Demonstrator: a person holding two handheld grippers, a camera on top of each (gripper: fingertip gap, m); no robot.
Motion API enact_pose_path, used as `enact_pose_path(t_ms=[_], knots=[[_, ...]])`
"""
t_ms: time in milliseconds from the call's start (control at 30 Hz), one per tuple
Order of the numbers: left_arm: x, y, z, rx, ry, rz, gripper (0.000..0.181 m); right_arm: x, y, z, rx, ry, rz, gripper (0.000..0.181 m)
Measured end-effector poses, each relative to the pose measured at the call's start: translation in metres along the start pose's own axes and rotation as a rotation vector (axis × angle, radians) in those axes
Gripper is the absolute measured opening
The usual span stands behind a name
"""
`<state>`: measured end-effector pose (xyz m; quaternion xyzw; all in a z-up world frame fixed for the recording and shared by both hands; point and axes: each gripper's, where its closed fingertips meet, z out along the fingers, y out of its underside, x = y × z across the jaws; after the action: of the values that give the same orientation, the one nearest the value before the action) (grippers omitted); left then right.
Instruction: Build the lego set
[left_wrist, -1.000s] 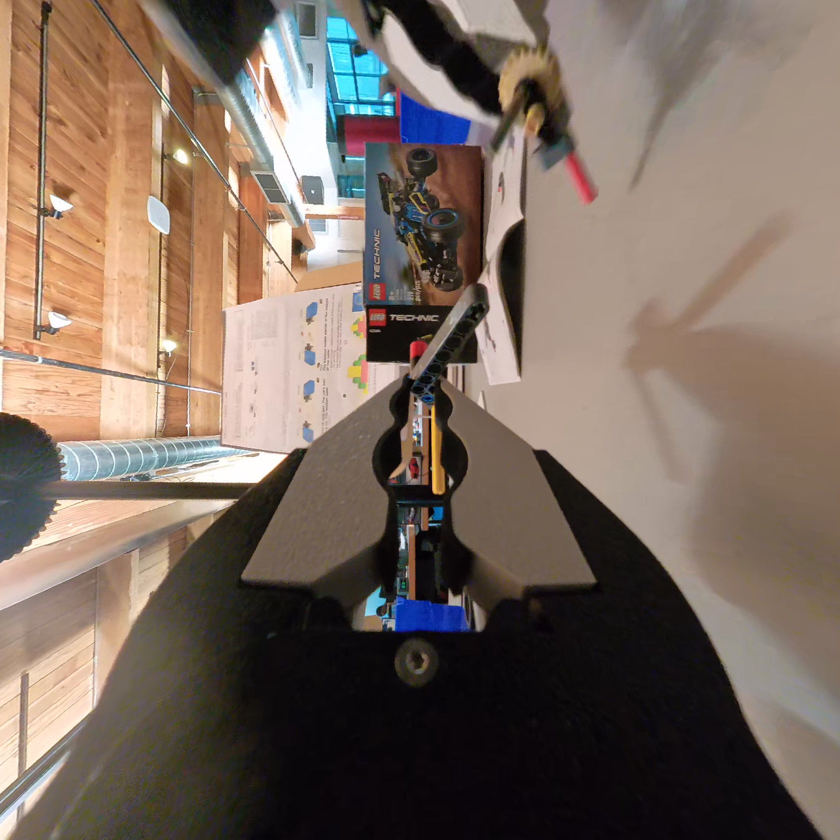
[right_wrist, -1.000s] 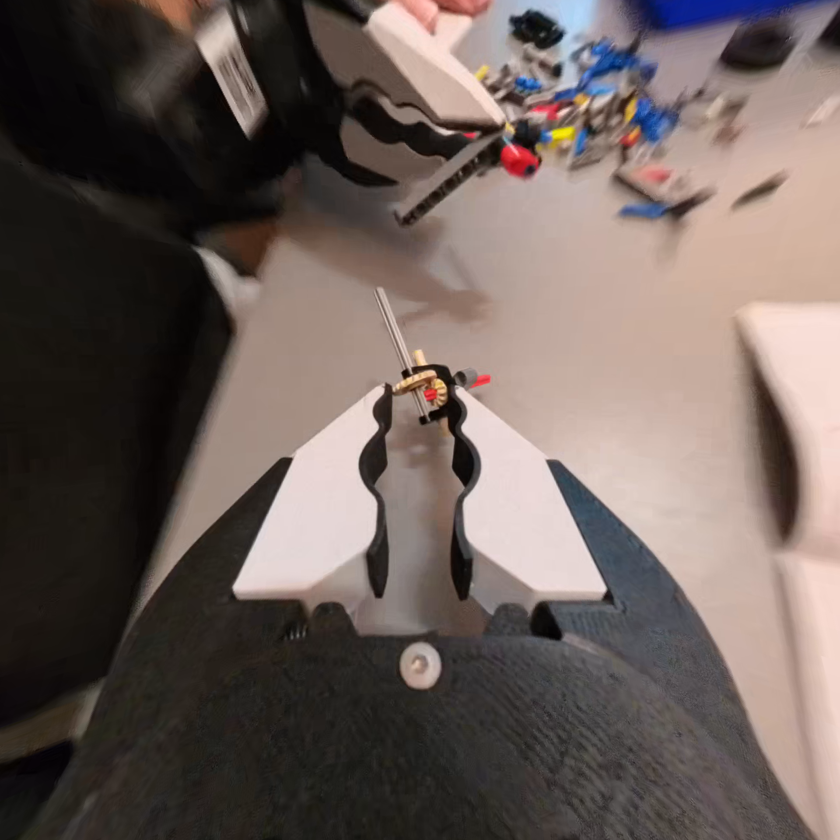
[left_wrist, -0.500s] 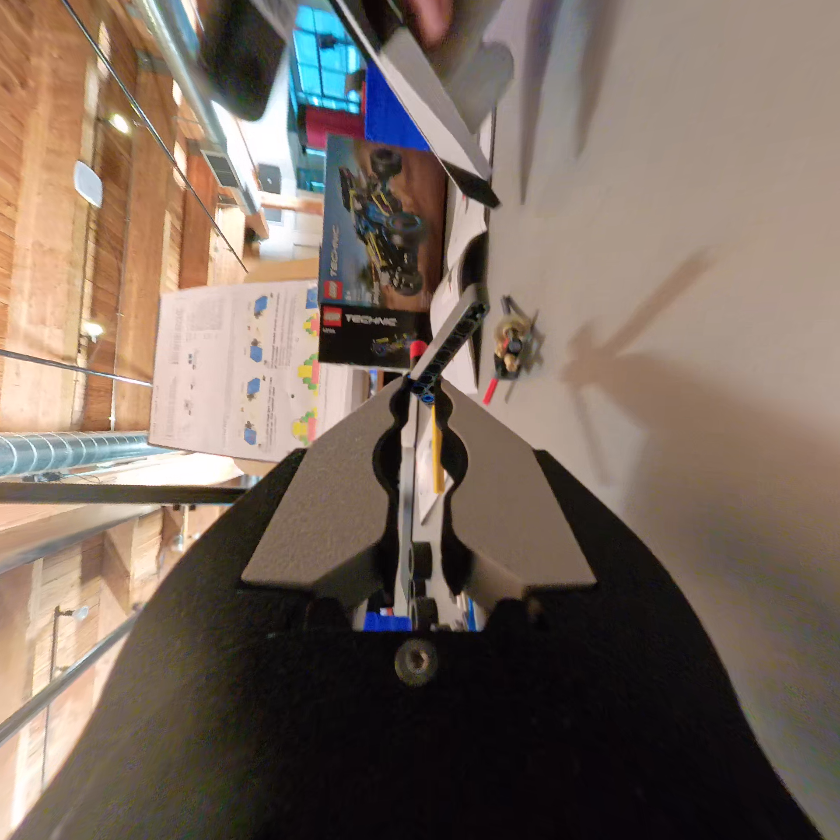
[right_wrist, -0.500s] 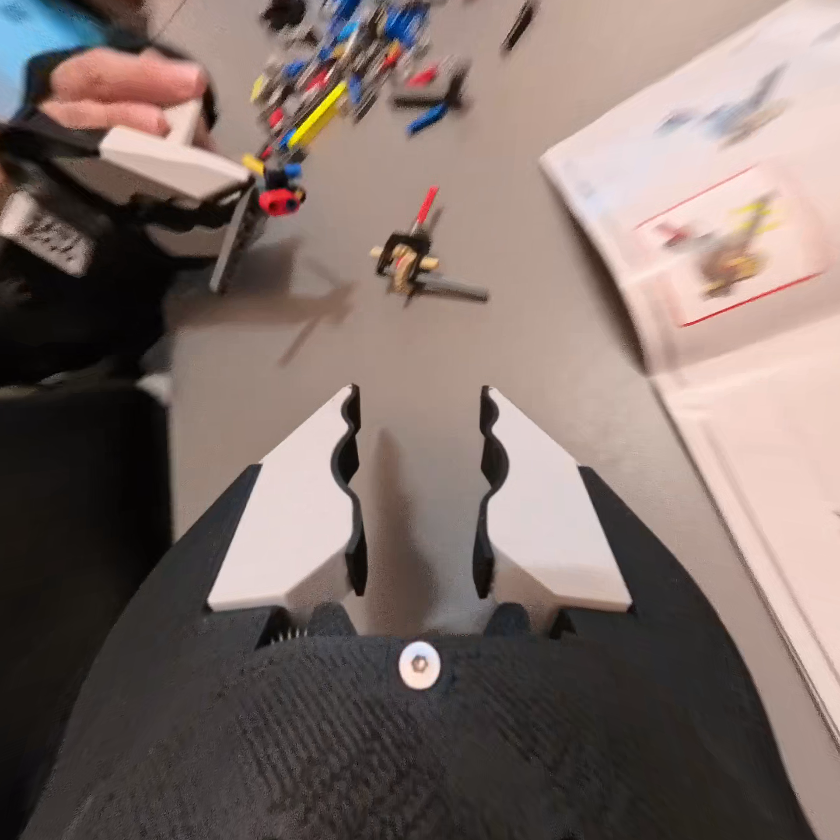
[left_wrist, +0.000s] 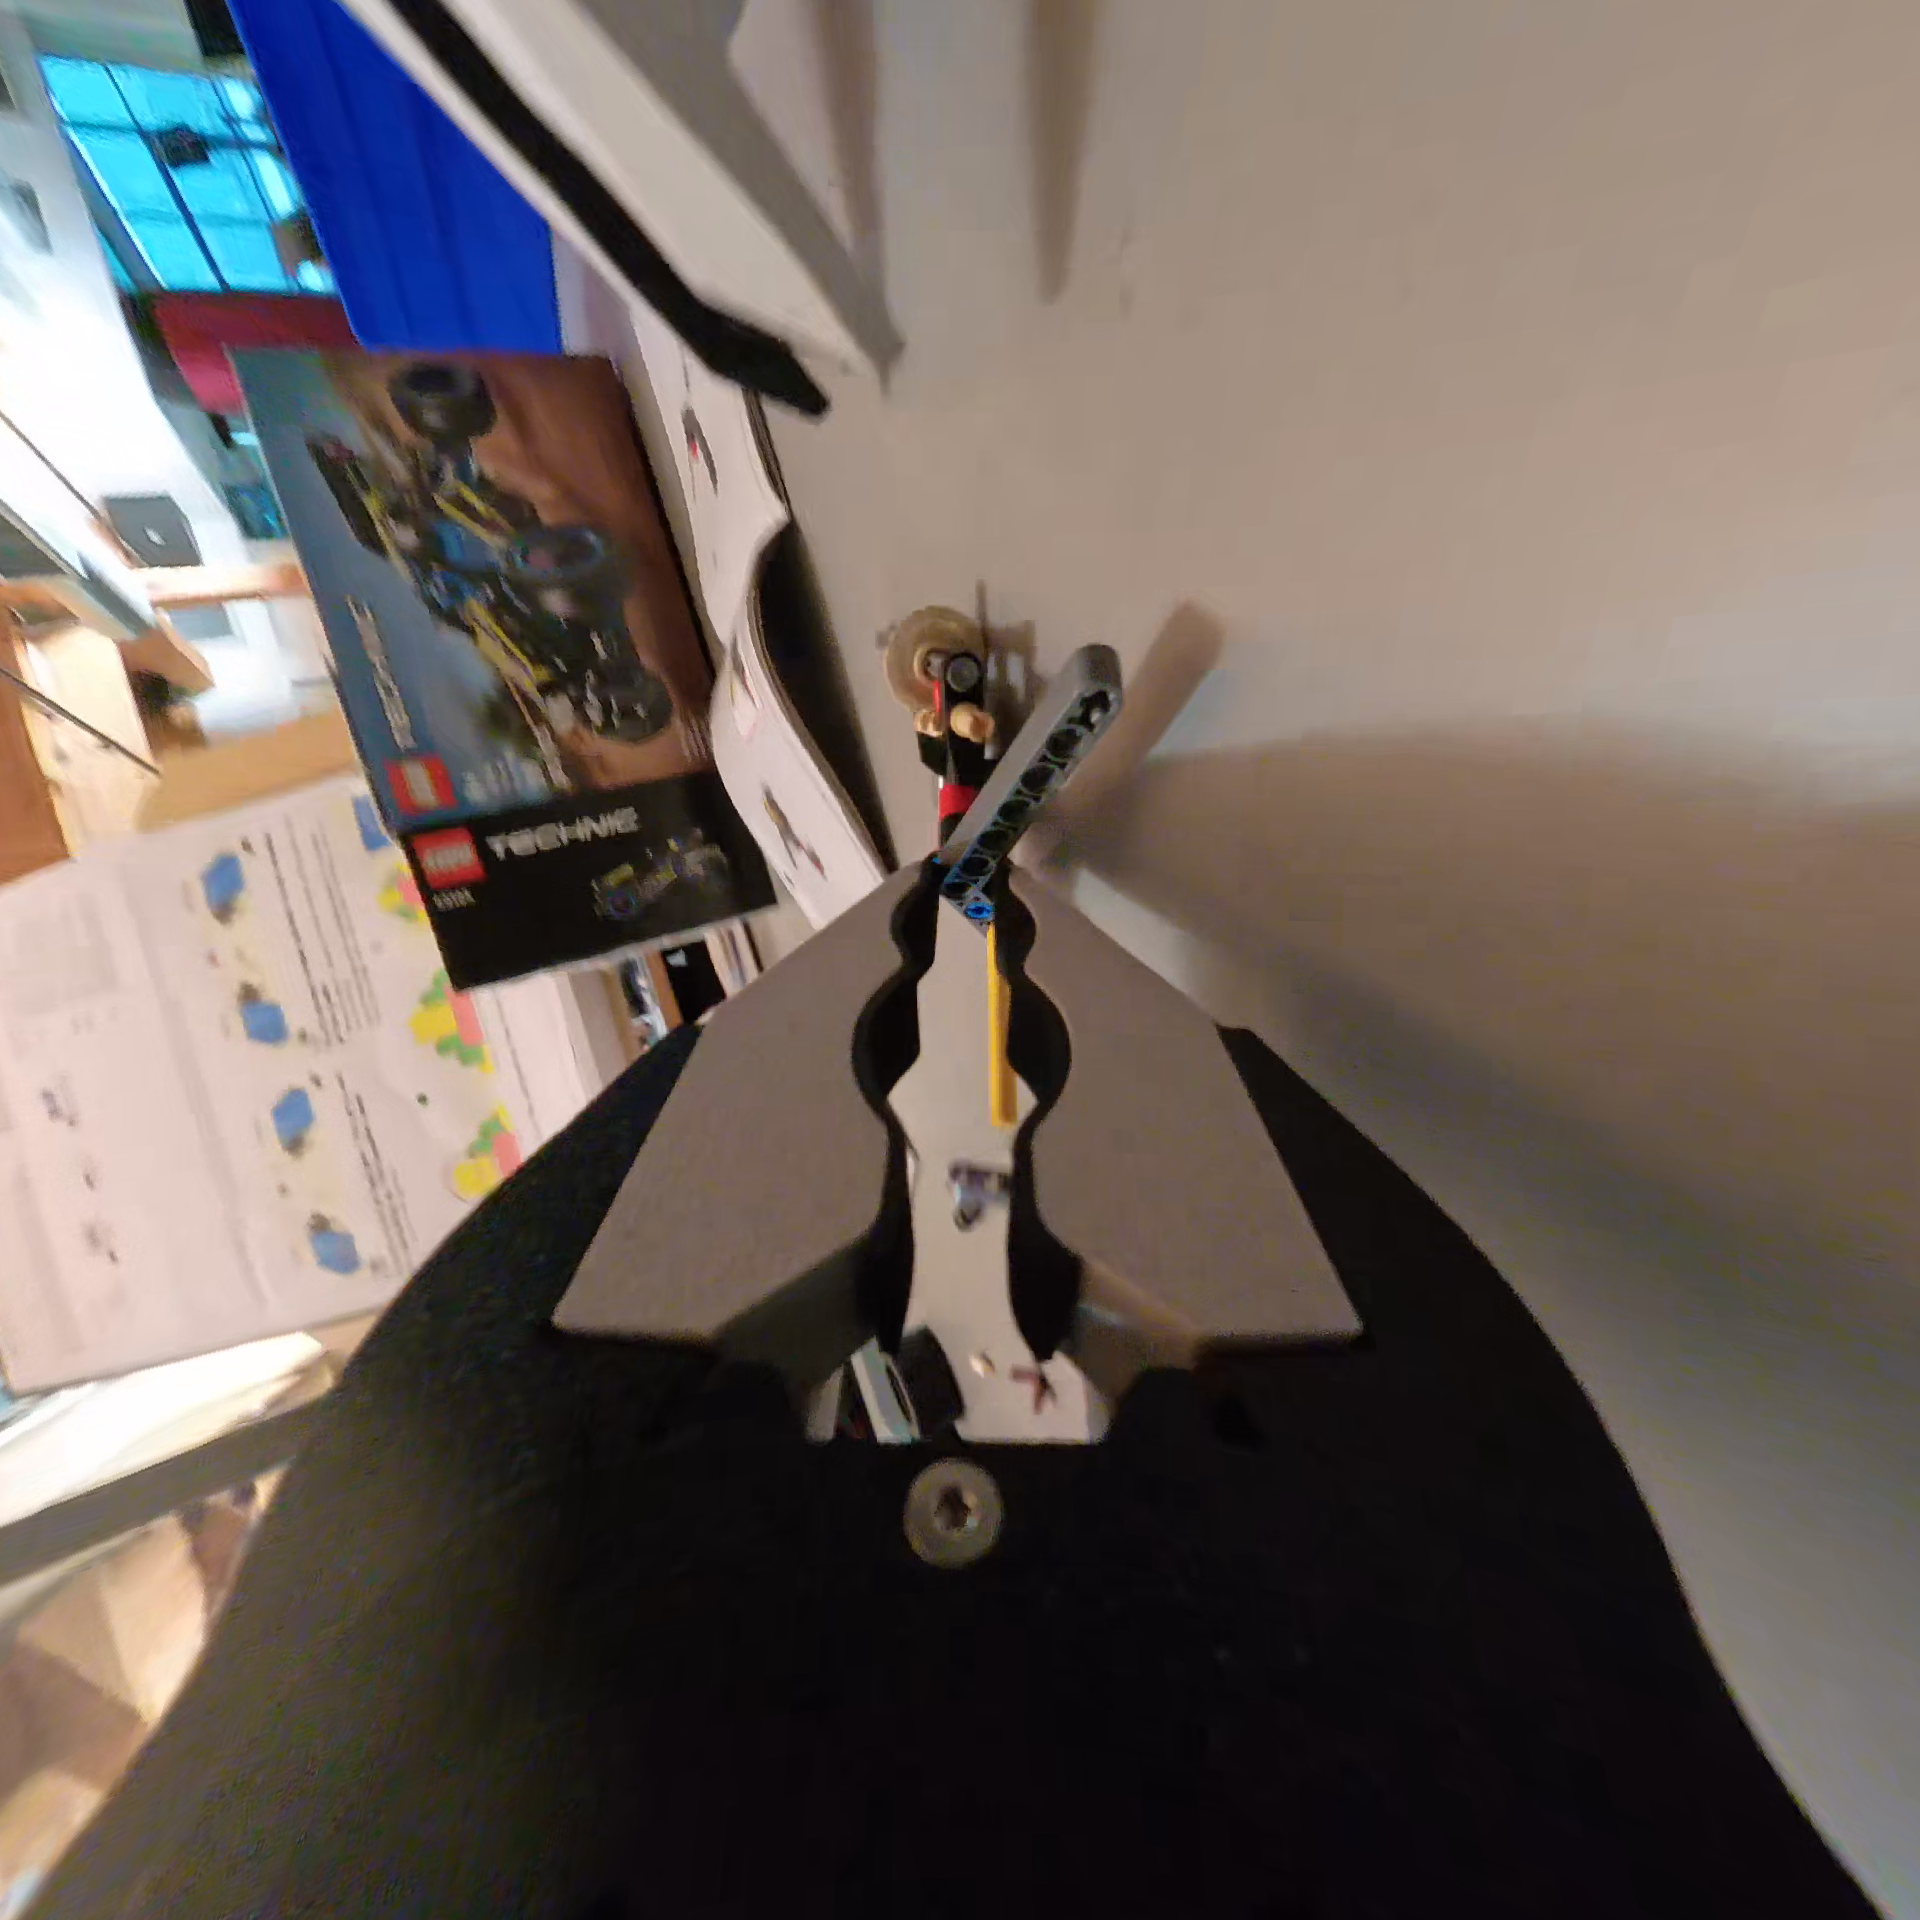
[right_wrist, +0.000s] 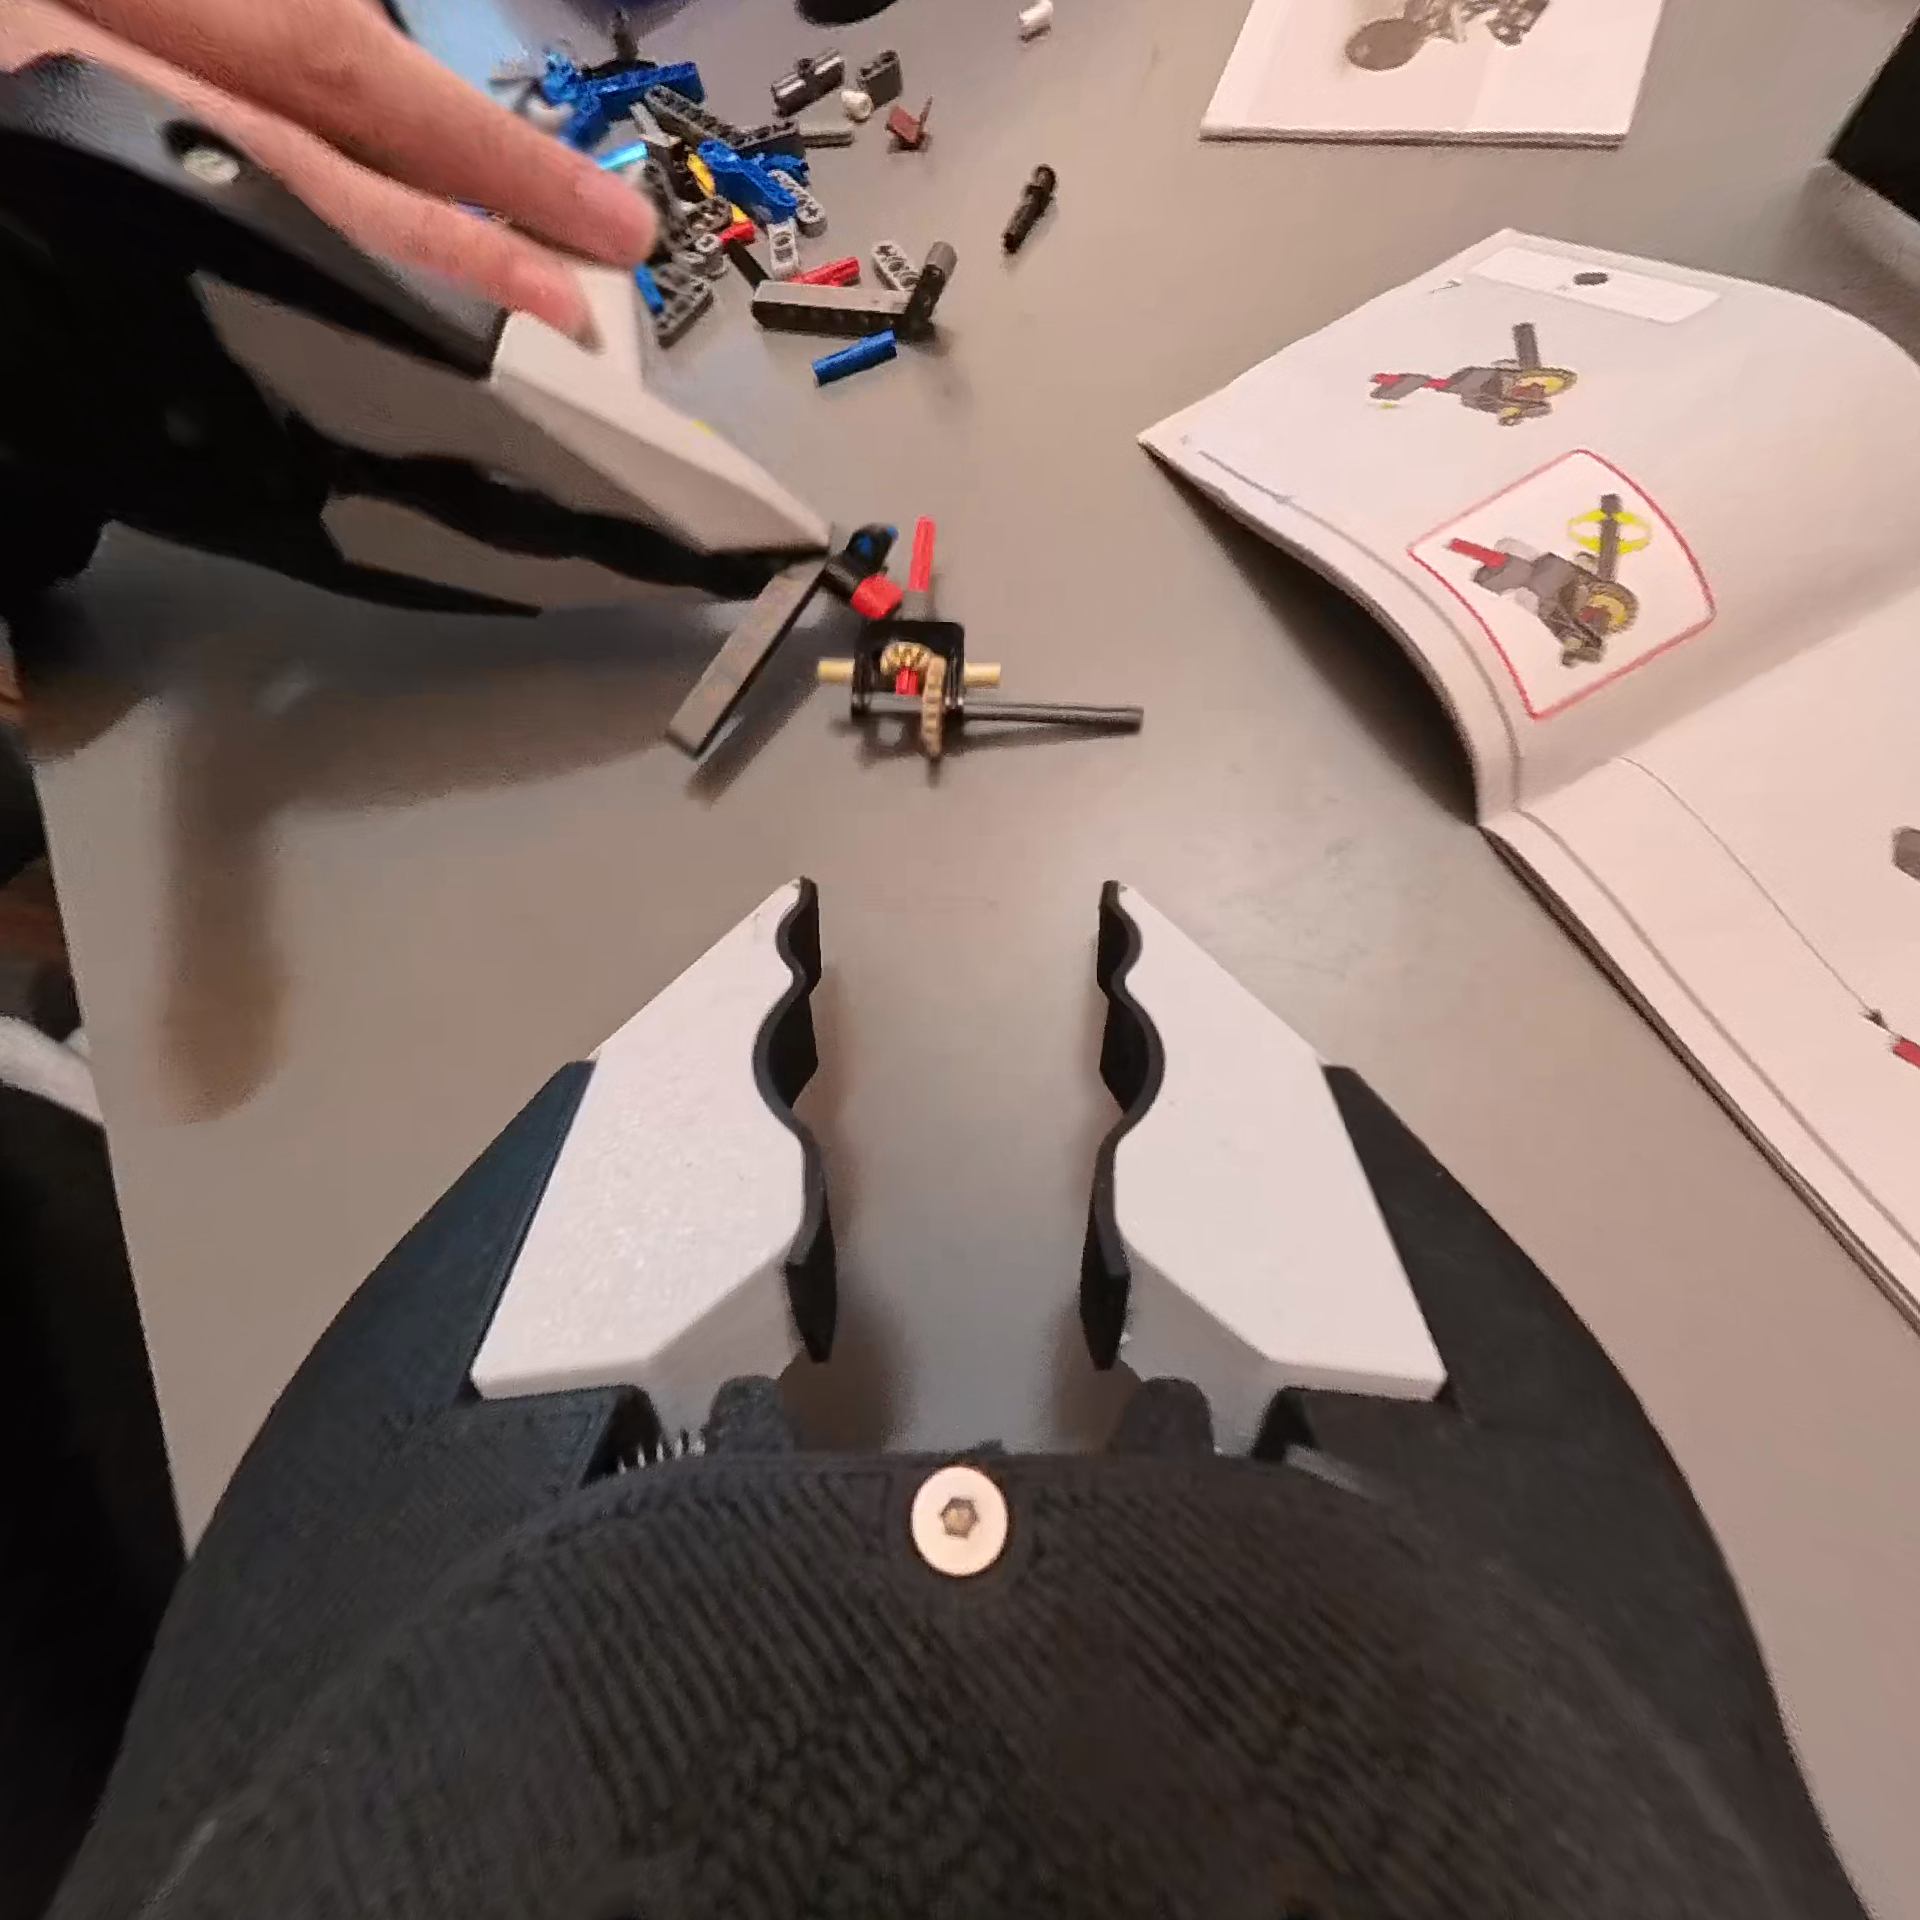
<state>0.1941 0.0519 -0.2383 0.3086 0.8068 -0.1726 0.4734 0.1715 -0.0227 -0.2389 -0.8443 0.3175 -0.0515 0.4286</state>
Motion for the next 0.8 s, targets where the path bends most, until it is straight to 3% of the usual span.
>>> enact_pose_path(t_ms=[133, 233, 333, 433, 500, 533, 567, 633, 800], knots=[[-0.012, -0.049, 0.007, 0.081, -0.066, 0.031, 0.007, 0.012, 0.004, -0.02, 0.012, 0.038, 0.011, 0.057], [-0.024, -0.064, 0.003, 0.122, -0.111, -0.029, 0.007, 0.019, 0.005, -0.034, 0.046, 0.059, 0.002, 0.058], [-0.039, -0.05, -0.005, 0.111, -0.147, -0.124, 0.007, 0.012, 0.004, -0.028, 0.089, 0.047, 0.05, 0.057], [-0.047, -0.015, -0.008, 0.015, -0.184, -0.169, 0.007, 0.014, -0.004, -0.011, 0.169, 0.158, 0.105, 0.052], [-0.048, 0.001, -0.013, -0.027, -0.194, -0.19, 0.007, 0.012, -0.009, -0.005, 0.169, 0.203, 0.111, 0.057], [-0.047, 0.005, -0.015, -0.039, -0.193, -0.202, 0.007, 0.008, -0.01, -0.001, 0.156, 0.197, 0.104, 0.05], [-0.045, 0.008, -0.017, -0.047, -0.194, -0.206, 0.007, 0.005, -0.006, 0.004, 0.113, 0.194, 0.092, 0.045], [-0.04, 0.01, -0.019, -0.06, -0.189, -0.195, 0.007, 0.01, -0.001, 0.012, 0.065, 0.241, 0.095, 0.054], [-0.031, 0.007, -0.018, -0.064, -0.185, -0.188, 0.007, 0.025, 0.005, 0.013, -0.006, 0.346, 0.015, 0.049]])
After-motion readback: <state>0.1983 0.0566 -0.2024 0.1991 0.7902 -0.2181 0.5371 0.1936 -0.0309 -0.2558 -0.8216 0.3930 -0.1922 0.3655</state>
